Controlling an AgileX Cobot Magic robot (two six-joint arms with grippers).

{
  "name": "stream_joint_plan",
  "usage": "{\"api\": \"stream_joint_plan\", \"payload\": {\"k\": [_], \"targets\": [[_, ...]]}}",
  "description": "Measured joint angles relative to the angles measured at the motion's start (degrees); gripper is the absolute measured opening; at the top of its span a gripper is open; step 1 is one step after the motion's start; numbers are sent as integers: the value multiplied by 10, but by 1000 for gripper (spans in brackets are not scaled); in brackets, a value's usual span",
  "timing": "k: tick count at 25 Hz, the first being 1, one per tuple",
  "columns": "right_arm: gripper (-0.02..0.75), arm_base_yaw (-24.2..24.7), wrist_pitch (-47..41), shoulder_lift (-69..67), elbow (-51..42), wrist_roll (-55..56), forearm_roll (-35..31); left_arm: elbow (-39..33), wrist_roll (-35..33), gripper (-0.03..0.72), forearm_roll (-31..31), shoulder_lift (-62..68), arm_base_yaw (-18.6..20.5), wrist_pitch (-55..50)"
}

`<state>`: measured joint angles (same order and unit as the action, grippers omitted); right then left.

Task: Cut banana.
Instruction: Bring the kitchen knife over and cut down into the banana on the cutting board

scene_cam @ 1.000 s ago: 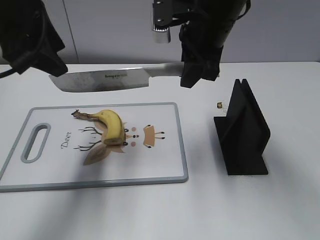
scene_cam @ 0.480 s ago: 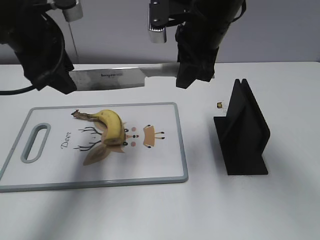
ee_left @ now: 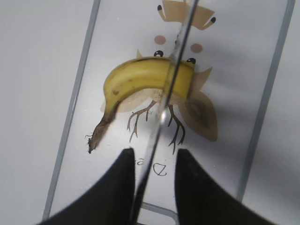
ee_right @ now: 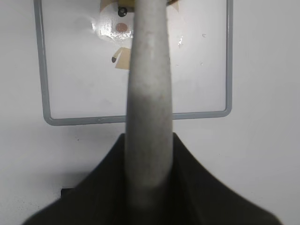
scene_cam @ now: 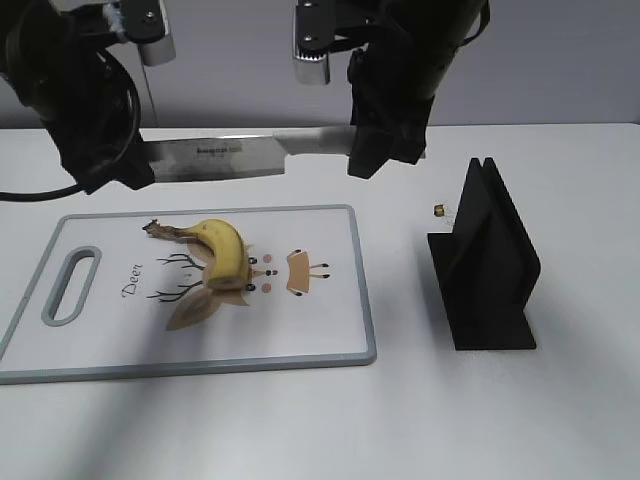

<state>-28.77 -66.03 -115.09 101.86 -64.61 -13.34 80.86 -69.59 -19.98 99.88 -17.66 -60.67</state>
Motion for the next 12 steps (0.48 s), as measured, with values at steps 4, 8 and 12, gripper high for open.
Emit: {"api": "stream_joint_plan", "payload": {"k": [4, 8, 12], "targets": [[160, 0, -2, 0, 0, -6, 0, 0, 0, 54, 2, 0, 0, 3], [160, 0, 0, -3, 0, -4, -6, -1, -5, 30, 5, 1, 0, 1], [164, 0, -1, -26, 1, 21, -15, -30, -3, 30, 13, 1, 0, 36]]}}
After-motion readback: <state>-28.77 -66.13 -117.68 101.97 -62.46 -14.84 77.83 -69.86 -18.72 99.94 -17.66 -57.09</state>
